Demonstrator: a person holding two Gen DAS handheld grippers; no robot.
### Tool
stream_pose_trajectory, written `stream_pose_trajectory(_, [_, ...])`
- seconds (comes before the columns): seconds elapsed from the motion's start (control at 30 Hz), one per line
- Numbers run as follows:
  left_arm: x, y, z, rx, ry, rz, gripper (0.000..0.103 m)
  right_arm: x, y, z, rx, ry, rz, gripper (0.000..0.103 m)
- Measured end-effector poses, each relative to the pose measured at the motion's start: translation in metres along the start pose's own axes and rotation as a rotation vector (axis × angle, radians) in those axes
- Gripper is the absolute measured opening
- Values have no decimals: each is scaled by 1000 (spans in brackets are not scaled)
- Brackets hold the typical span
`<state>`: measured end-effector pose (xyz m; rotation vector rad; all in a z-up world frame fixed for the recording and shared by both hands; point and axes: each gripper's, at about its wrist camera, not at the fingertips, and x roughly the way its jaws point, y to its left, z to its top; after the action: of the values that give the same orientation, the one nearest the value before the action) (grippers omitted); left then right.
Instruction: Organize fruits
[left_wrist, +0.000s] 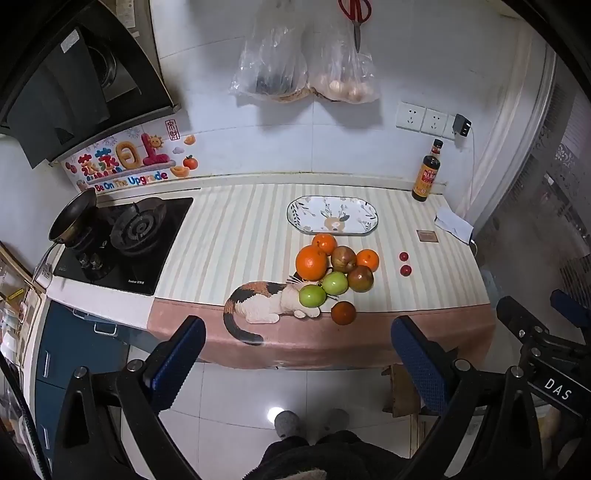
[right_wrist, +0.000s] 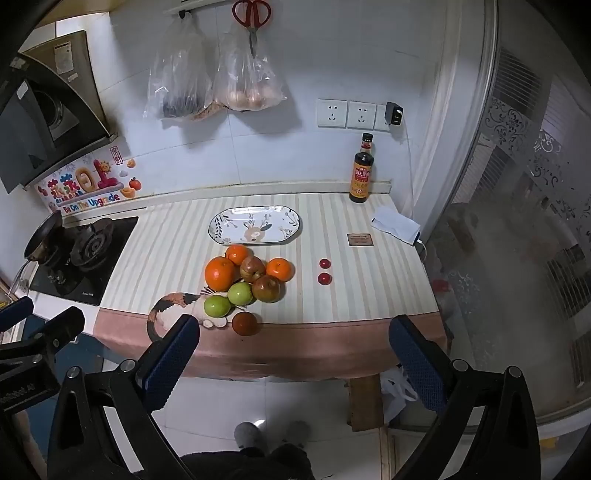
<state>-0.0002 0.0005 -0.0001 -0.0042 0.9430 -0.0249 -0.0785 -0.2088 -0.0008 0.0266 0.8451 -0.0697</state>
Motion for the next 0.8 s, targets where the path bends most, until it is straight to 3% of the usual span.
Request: stream_pose_trajectory(0.8, [1, -9, 9, 21, 4, 23, 103, -8, -4, 1, 21, -6, 13, 103])
